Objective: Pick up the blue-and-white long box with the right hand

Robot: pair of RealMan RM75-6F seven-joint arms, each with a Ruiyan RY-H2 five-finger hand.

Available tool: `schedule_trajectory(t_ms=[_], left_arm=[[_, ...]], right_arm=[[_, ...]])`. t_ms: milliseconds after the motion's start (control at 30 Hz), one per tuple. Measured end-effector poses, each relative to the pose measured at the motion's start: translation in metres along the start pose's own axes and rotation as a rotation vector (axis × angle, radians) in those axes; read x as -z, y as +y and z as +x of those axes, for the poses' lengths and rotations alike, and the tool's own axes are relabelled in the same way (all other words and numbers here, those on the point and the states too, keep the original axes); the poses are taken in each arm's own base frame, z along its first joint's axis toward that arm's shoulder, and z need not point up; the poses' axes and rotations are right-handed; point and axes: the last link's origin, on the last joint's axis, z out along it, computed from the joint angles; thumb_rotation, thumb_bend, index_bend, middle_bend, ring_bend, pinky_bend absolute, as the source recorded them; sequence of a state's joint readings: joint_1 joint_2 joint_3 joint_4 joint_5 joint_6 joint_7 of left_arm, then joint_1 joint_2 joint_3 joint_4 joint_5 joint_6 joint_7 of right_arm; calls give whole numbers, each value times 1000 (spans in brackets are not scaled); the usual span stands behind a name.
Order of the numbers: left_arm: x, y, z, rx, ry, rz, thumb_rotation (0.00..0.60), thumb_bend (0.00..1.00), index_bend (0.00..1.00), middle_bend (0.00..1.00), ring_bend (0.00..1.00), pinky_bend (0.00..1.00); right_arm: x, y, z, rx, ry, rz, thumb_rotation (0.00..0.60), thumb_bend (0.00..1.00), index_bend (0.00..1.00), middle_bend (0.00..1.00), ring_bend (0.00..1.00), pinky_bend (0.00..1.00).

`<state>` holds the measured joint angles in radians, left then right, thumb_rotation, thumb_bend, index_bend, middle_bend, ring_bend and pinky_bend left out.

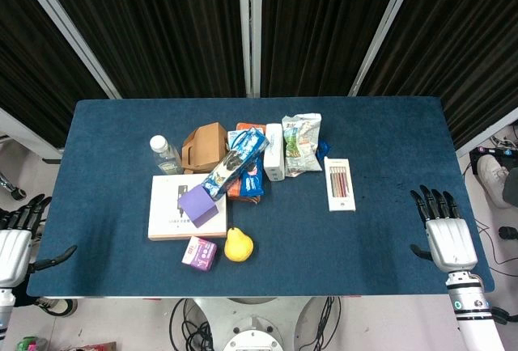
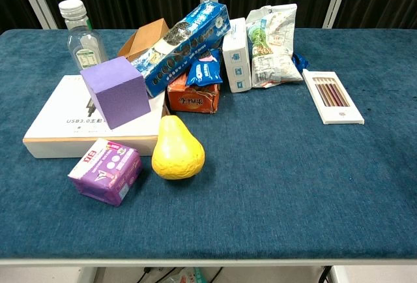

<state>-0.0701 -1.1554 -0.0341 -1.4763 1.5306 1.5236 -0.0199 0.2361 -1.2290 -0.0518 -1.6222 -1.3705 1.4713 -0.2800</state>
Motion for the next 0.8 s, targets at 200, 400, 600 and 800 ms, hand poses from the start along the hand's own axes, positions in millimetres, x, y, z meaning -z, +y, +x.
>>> schedule_trajectory(t_ms=[200, 400, 600, 800], left_arm=[[0, 2, -1, 4, -6, -6, 200, 104, 84, 65, 139, 236], [-1, 1, 0, -1, -8, -6, 204, 103, 84, 65, 139, 236], [-2, 1, 2, -3, -9, -3, 202, 103, 84, 65, 139, 236], [-2, 3, 2, -10, -16, -9, 199, 103, 84, 65, 139, 236]], right_arm=[[1, -2, -1, -17, 22, 25, 600, 0, 0, 0, 0, 0], [-11, -14, 8, -30, 42, 73, 600, 0, 0, 0, 0, 0], [-45, -47, 30, -68, 67, 191, 600, 0, 0, 0, 0, 0], [-100, -105, 66, -67, 91, 378, 600, 0, 0, 0, 0, 0]])
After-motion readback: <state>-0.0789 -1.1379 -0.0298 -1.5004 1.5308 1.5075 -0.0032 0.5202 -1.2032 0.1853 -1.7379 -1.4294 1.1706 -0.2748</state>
